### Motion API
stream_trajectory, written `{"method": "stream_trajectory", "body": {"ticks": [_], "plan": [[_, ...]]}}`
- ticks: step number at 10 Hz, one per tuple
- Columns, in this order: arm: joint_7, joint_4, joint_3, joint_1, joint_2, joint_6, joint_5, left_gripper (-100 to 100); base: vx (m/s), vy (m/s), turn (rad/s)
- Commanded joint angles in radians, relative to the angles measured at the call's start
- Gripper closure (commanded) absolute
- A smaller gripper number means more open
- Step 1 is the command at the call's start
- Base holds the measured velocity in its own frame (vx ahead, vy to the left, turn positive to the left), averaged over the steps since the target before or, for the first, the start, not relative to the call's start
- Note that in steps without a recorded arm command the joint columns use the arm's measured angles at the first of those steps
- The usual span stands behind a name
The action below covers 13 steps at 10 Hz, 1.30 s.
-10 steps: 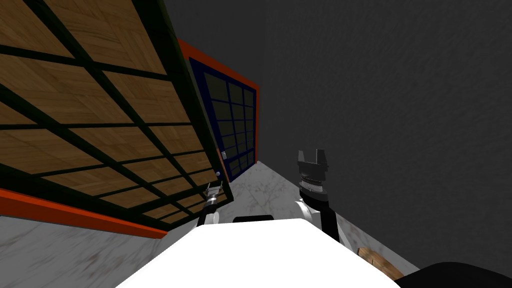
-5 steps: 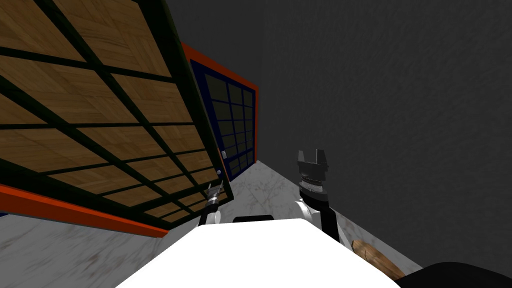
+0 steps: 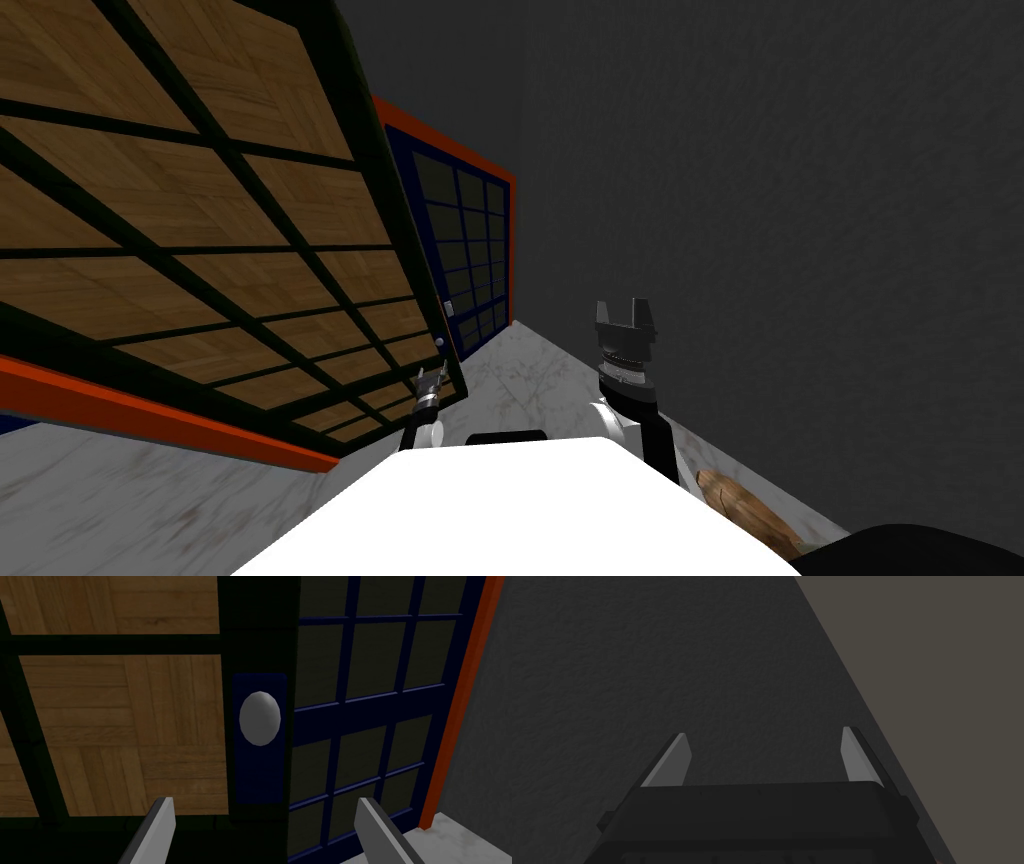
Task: Pull the door open
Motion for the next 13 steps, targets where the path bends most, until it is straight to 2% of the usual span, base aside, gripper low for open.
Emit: {"method": "stream_trajectory", "body": {"ticks": [1,2,4,7,8,9,10,11,13], "plan": [[0.031,0.01,0.005,0.012,0.027,-0.009,0.006,-100,0.112,0.004,-0.11],[0.039,0.013,0.006,0.015,0.034,-0.011,0.007,-100,0.237,0.017,-0.1],[0.075,0.024,0.011,0.029,0.065,-0.021,0.013,-100,0.225,0.003,-0.087],[0.11,0.036,0.016,0.042,0.096,-0.031,0.019,-100,0.146,0.01,-0.07],[0.131,0.043,0.02,0.05,0.115,-0.037,0.023,-100,0.163,0.015,-0.077],[0.143,0.047,0.021,0.055,0.126,-0.04,0.025,-100,0.213,0.01,-0.094],[0.131,0.051,0.02,0.046,0.116,-0.038,0.023,-100,0.092,0.004,0.001],[0.131,0.051,0.02,0.046,0.116,-0.038,0.023,100,-0.024,-0.003,0.013],[0.131,0.051,0.02,0.046,0.116,-0.038,0.023,100,-0.028,0.007,-0.005]]}}
